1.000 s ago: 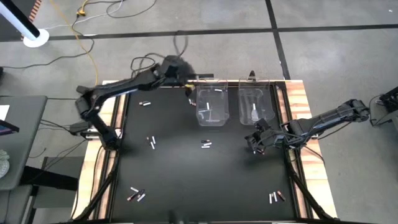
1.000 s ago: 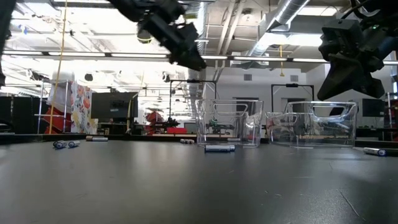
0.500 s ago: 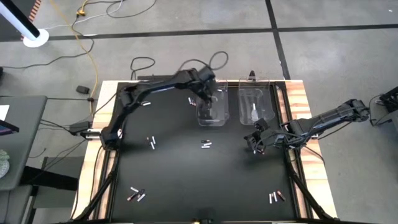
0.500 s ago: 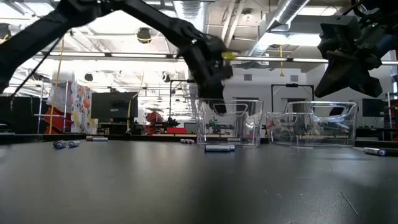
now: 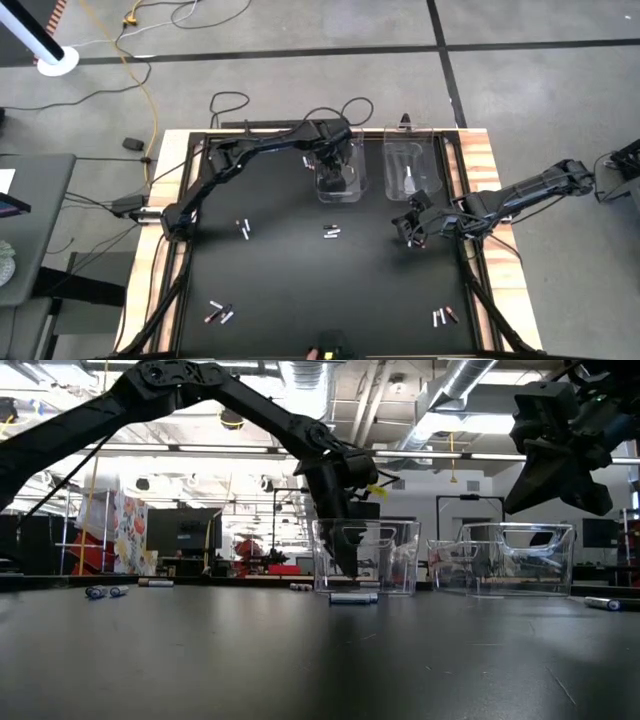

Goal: Sort batteries
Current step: Put the white battery into the left transparent bin

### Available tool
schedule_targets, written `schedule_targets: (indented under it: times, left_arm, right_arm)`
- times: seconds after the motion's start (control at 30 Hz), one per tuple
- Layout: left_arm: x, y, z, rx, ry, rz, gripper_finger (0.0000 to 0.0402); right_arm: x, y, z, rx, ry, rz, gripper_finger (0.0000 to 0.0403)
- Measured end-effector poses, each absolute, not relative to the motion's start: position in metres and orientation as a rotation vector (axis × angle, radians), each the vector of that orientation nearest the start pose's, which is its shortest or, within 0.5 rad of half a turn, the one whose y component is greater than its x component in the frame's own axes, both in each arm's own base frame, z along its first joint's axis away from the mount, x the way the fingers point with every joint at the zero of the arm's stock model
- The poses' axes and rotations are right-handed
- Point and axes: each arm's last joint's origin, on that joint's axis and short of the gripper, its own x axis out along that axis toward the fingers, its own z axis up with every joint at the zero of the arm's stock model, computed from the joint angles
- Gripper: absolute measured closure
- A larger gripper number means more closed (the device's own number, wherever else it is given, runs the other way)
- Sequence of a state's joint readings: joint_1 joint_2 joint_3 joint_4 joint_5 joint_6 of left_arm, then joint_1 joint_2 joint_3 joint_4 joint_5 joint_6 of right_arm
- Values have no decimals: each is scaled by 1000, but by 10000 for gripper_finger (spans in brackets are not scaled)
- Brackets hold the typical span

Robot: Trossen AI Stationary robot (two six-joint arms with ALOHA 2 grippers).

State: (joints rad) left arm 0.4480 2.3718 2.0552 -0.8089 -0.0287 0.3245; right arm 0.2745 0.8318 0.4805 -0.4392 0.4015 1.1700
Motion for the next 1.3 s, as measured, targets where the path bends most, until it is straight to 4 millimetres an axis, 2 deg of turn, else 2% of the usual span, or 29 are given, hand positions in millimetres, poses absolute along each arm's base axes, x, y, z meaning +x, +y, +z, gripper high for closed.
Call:
schedule_targets:
  times: [0.2,0.63,0.73,0.9,1.07,1.2,1.3]
  left_arm:
    - [453,218,180,48,1166,238,190]
    - [453,218,179,36,1163,225,153]
    - [452,218,185,30,1174,249,153]
    - [447,219,225,44,1131,261,155]
    - [434,224,266,67,1052,292,155]
    - [408,237,298,18,1003,320,155]
    - [382,248,311,-72,987,311,155]
  right_arm:
    - [156,32,204,850,573,-527,385]
    - [156,32,204,847,574,-527,385]
    - [156,32,204,847,574,-527,385]
    - [157,32,204,850,569,-525,385]
    - [157,32,204,854,567,-524,385]
    - [157,32,204,855,566,-524,385]
    - [157,32,204,855,565,-523,385]
